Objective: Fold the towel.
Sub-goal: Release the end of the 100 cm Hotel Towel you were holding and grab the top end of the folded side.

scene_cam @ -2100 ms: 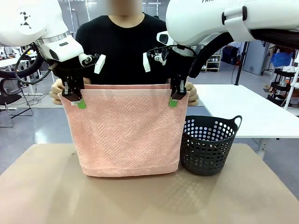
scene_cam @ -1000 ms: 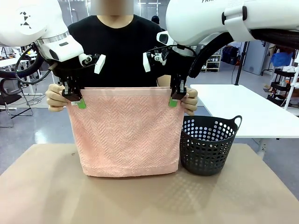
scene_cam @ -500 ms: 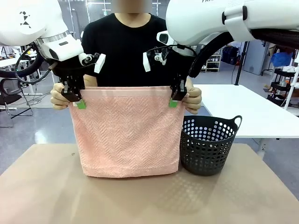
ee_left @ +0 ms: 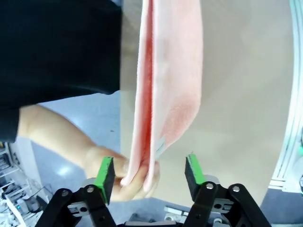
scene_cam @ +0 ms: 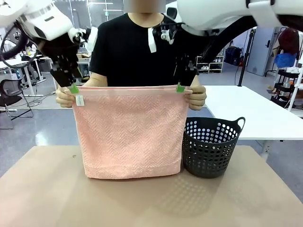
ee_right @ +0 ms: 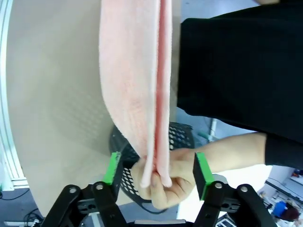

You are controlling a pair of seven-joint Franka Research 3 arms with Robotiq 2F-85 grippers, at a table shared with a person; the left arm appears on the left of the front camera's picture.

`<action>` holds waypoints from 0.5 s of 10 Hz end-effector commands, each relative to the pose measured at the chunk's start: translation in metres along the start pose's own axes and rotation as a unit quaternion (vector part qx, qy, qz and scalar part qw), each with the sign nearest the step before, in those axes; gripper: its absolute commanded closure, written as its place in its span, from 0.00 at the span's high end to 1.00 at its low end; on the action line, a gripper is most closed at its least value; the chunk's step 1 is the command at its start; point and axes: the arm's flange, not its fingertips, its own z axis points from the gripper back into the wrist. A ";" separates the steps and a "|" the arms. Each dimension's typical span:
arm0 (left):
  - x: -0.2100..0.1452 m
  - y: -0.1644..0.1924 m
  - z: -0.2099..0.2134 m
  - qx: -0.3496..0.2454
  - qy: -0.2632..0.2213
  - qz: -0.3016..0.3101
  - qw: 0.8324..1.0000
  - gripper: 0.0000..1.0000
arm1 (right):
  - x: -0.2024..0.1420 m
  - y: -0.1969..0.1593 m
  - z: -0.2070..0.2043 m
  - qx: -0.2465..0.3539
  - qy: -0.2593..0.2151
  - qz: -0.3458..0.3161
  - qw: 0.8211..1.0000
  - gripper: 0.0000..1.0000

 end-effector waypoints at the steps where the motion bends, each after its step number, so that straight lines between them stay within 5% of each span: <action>1: -0.007 -0.017 0.013 0.063 0.006 0.016 0.998 0.89 | -0.001 0.014 0.012 -0.055 0.006 0.000 0.998 0.90; 2: -0.006 -0.022 0.020 0.077 0.004 0.012 0.997 1.00 | 0.000 0.018 0.021 -0.070 0.000 0.005 0.998 1.00; 5: -0.002 -0.021 0.021 0.078 0.002 0.006 0.997 1.00 | 0.002 0.015 0.020 -0.069 0.001 0.011 0.998 1.00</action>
